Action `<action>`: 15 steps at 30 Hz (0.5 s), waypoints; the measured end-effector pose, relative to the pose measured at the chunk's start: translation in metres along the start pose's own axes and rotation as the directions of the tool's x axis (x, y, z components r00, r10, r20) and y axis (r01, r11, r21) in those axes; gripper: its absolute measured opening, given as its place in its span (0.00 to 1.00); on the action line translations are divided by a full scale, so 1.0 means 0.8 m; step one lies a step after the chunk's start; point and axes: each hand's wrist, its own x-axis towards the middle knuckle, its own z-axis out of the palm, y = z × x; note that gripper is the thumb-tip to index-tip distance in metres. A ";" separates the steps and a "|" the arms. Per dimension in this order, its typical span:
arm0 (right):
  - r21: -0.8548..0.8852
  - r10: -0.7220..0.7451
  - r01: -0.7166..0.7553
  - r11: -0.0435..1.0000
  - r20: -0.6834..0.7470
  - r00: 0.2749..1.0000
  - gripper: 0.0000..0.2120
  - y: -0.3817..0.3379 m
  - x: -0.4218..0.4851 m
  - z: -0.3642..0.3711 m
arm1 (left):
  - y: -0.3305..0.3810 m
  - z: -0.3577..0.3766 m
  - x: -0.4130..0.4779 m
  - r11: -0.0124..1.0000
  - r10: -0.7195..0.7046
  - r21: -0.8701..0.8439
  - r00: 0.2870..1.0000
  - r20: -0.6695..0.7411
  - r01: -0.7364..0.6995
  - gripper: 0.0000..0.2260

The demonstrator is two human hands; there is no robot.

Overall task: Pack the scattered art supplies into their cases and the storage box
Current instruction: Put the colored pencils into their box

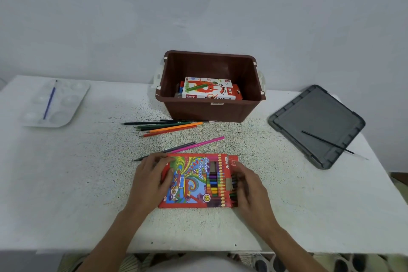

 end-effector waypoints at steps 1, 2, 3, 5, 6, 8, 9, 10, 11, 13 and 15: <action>0.019 0.004 -0.004 1.000 -0.004 1.000 0.24 0.001 0.001 -0.001 | 0.002 0.000 0.002 1.000 -0.005 0.015 1.000 -0.013 0.005 0.19; 0.033 0.010 -0.010 0.999 -0.008 1.000 0.25 0.000 0.003 -0.003 | 0.004 0.000 0.006 0.999 -0.004 0.041 1.000 -0.028 0.005 0.19; 0.041 0.015 -0.015 0.999 -0.013 1.000 0.25 0.001 0.004 -0.003 | 0.007 0.000 0.011 0.997 0.012 0.072 0.999 -0.041 -0.009 0.19; 0.043 0.014 -0.014 0.999 -0.020 1.000 0.25 0.000 0.005 -0.002 | 0.013 -0.001 0.024 0.989 0.072 0.129 0.996 -0.044 -0.066 0.18; 0.039 0.014 -0.013 0.999 -0.021 1.000 0.25 0.001 0.005 -0.001 | 0.016 0.000 0.032 0.983 0.110 0.155 0.993 -0.035 -0.103 0.19; 0.029 0.007 -0.007 1.000 -0.024 1.000 0.24 0.003 0.004 0.001 | 0.020 0.002 0.047 0.964 0.170 0.206 0.985 -0.002 -0.166 0.19; 0.029 0.008 -0.008 1.000 -0.022 1.000 0.23 0.004 0.004 0.001 | 0.021 0.004 0.054 0.957 0.180 0.230 0.984 0.015 -0.178 0.17; 0.030 0.011 -0.011 0.999 -0.017 1.000 0.23 0.005 0.003 0.002 | 0.022 0.005 0.061 0.953 0.171 0.248 0.985 0.030 -0.173 0.14; 0.033 0.013 -0.012 0.999 -0.013 1.000 0.22 0.005 0.003 0.002 | 0.024 0.005 0.068 0.951 0.157 0.265 0.987 0.042 -0.162 0.11; 0.036 0.018 -0.018 0.999 -0.010 1.000 0.23 0.004 0.003 0.001 | 0.031 0.001 0.081 0.940 0.125 0.309 0.989 0.074 -0.142 0.08; 0.034 0.017 -0.017 0.999 -0.009 1.000 0.24 0.004 0.004 0.001 | 0.039 -0.008 0.093 0.920 0.093 0.370 0.988 0.122 -0.132 0.09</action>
